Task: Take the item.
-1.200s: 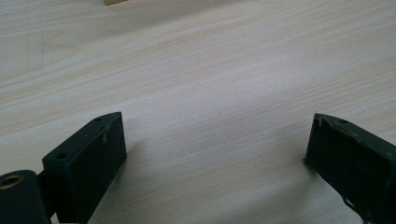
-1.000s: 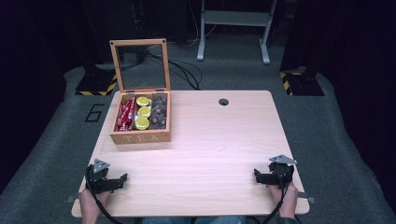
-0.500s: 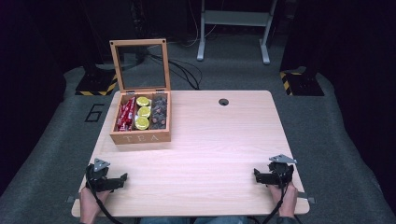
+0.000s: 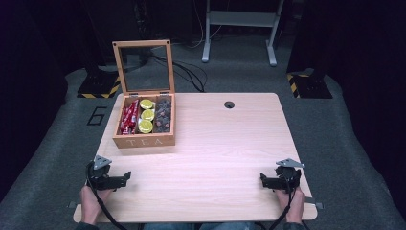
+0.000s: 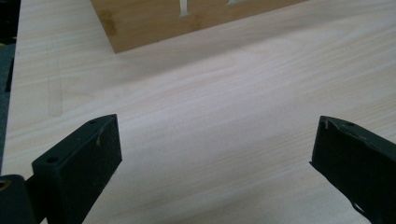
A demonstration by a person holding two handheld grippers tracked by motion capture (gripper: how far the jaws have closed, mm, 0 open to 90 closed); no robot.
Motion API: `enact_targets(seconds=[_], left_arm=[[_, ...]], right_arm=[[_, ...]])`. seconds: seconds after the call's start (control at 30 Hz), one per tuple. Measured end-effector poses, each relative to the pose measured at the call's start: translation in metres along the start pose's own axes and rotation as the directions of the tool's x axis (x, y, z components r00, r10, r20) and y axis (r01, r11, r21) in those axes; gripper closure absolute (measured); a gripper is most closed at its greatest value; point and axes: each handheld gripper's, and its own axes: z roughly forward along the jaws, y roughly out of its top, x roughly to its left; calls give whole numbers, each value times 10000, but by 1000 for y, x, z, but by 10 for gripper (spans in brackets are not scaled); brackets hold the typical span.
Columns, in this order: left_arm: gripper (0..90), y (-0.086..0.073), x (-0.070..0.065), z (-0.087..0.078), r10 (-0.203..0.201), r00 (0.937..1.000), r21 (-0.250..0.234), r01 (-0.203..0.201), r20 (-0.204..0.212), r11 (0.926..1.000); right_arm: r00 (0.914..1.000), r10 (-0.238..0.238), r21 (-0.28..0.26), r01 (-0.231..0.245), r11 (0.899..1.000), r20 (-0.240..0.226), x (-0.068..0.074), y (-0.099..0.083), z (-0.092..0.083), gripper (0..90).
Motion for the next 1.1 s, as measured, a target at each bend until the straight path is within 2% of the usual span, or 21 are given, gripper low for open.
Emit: enact_targets(seconds=[0.23,0.5,0.87,1.1], left_arm=[[5,18,-2,-2,227,9997,-301,-227,15,9993],[2,38,-2,-3,499,9987,-430,-496,79,9978],[2,59,-3,-4,657,9978,-668,-651,68,9956],[3,78,-3,-3,792,9969,-822,-786,31,9935]], right_arm=[[10000,12,-1,-12,10000,4,0,0,0,1],[10000,12,-6,-12,10000,5,0,0,0,1],[10000,11,-11,-11,10000,-7,0,0,0,3],[10000,11,-15,-11,10000,-8,0,0,0,3]])
